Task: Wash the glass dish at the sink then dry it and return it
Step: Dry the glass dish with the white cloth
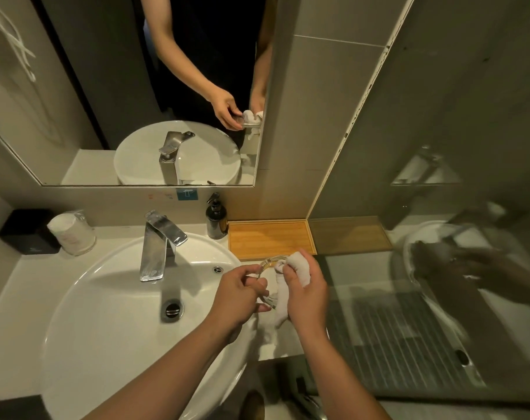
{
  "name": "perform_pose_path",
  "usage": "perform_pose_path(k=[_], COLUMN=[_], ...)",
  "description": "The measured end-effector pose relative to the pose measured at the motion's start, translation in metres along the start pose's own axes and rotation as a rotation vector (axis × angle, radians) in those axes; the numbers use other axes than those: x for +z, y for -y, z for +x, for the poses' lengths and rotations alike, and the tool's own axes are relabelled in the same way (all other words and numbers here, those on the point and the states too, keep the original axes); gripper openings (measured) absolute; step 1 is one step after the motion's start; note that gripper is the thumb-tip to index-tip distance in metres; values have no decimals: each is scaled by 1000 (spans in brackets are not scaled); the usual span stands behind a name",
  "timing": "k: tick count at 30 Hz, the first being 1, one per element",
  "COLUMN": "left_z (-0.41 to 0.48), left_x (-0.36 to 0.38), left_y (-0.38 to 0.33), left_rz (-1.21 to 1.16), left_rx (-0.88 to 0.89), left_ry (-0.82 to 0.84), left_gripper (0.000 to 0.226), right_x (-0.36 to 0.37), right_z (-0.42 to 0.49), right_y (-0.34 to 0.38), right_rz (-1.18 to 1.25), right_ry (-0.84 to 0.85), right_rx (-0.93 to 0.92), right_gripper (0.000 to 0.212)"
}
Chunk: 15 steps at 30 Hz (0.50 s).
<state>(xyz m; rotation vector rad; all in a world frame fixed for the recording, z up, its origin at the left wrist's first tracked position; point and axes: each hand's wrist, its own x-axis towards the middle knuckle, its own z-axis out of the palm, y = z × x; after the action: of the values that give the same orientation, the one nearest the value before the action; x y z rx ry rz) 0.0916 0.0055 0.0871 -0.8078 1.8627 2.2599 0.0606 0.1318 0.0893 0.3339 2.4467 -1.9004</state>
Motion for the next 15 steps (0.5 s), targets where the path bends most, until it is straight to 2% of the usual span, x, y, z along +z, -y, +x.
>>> perform_pose_path(k=[3,9,15], left_z=[-6,-9,-10], left_x=[6,11,19], left_y=[6,16,18], left_rz=[-88,-142,-183], left_rx=[3,17,-23], left_ry=[-33,-93,-132], left_gripper=[27,24,28], right_x=[5,7,15], right_z=[-6,-11,-20], right_y=[-1,-5,-3], right_rz=[30,-56,34], right_ry=[-66,-58,-138], right_rx=[35,11,48], right_gripper=[44,43,46])
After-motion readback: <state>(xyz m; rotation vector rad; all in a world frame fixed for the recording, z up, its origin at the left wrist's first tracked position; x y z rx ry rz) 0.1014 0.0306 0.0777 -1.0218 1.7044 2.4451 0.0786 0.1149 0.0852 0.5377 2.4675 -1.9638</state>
